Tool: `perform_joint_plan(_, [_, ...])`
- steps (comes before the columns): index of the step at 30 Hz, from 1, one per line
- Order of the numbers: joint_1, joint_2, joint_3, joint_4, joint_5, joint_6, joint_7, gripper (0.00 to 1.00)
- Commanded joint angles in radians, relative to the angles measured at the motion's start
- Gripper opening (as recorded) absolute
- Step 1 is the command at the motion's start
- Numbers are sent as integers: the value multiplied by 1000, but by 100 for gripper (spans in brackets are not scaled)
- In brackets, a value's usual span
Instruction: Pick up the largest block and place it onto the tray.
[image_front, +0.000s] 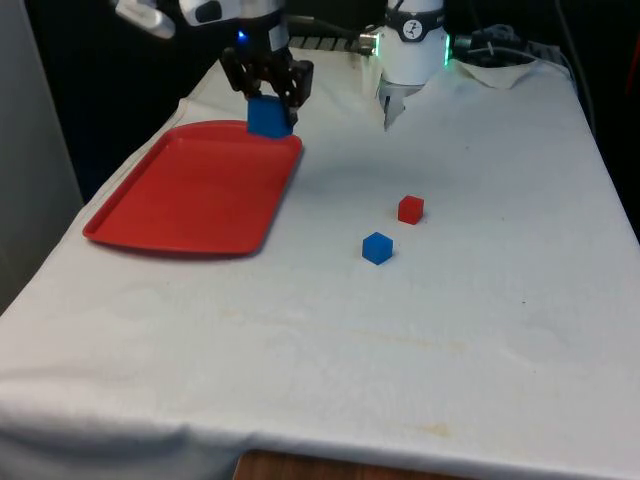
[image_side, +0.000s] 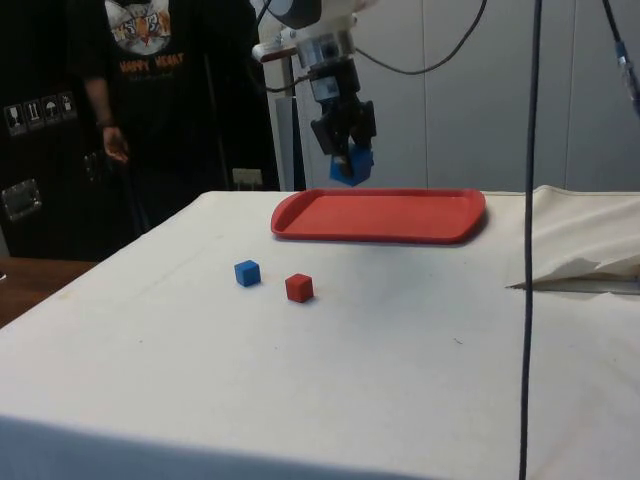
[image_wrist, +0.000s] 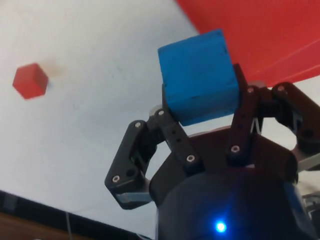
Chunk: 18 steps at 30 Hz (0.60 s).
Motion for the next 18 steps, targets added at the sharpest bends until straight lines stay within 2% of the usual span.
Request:
perform_joint_plan(1, [-14, 7, 4, 9, 9, -3, -14, 1])
perform_joint_plan(5, [-23, 42, -15, 25, 37, -2, -53, 1])
perform_joint_plan(6, [-7, 36, -21, 17, 28, 0, -40, 1])
perform_joint_plan(7, [-26, 51, -19, 29, 45, -2, -64, 1])
perform_joint_plan(11, [-37, 98, -42, 48, 90, 0, -117, 1])
perform_joint_plan(13, [-47, 129, -55, 58, 120, 4, -152, 1])
perform_joint_plan(14, [-30, 125, -65, 51, 114, 2, -142, 1])
perform_joint_plan(15, [-48, 139, -59, 61, 130, 4, -162, 1])
perform_joint_plan(18, [-59, 172, -70, 70, 166, 8, -200, 1])
